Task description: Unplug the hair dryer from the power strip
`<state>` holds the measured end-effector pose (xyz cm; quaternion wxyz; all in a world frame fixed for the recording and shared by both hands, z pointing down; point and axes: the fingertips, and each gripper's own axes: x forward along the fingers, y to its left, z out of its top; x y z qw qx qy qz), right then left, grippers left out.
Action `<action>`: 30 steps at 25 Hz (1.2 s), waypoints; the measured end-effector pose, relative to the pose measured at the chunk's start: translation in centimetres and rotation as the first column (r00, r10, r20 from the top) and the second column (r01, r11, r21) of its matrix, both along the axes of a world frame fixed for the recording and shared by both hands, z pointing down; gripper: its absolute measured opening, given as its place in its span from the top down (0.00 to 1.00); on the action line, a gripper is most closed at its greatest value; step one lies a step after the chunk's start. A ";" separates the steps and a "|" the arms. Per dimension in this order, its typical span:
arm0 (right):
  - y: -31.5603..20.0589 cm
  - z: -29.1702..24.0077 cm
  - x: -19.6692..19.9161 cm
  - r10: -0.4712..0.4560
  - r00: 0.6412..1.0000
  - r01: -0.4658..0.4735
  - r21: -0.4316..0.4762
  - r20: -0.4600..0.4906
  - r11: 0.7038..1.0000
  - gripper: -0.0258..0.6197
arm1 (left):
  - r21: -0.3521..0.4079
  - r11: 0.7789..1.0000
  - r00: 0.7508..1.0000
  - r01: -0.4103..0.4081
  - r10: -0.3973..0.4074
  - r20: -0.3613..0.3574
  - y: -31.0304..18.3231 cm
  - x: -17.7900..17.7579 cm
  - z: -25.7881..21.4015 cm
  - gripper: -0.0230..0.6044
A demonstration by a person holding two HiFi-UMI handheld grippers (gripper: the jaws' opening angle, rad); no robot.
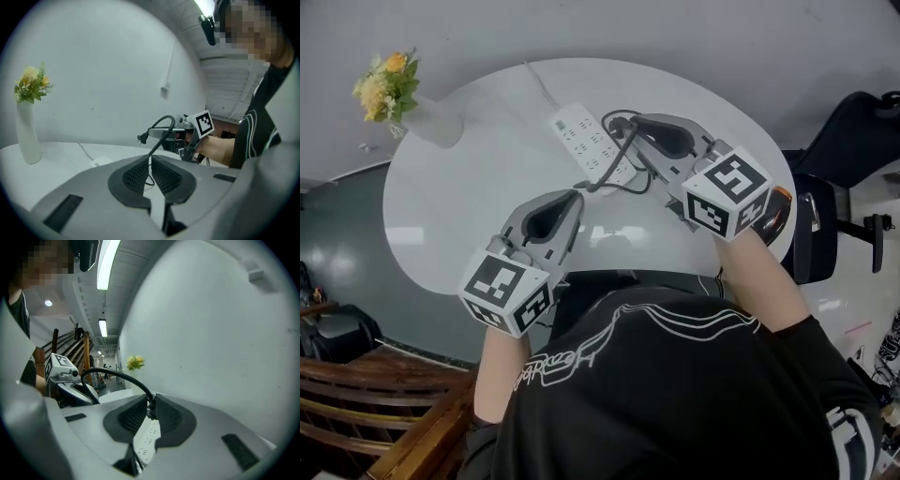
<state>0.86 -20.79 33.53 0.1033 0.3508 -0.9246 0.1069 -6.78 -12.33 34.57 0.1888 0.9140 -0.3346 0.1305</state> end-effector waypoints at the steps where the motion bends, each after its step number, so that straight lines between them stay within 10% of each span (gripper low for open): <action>1: 0.8 -0.5 0.2 -0.005 1.000 0.005 0.003 0.011 1.000 0.91 | 0.002 1.000 1.000 -0.004 0.004 -0.016 0.9 0.1 -0.5 0.94; 13: 10.1 -5.7 0.6 -0.031 0.984 0.026 0.029 0.174 0.999 0.90 | -0.038 0.991 0.951 0.126 -0.132 -0.279 5.7 -4.6 -7.3 0.95; 30: 22.6 -11.0 -2.3 0.120 0.946 -0.131 0.015 0.301 0.991 0.91 | 0.043 0.998 0.968 -0.036 0.046 -0.245 13.4 -6.5 -12.4 0.95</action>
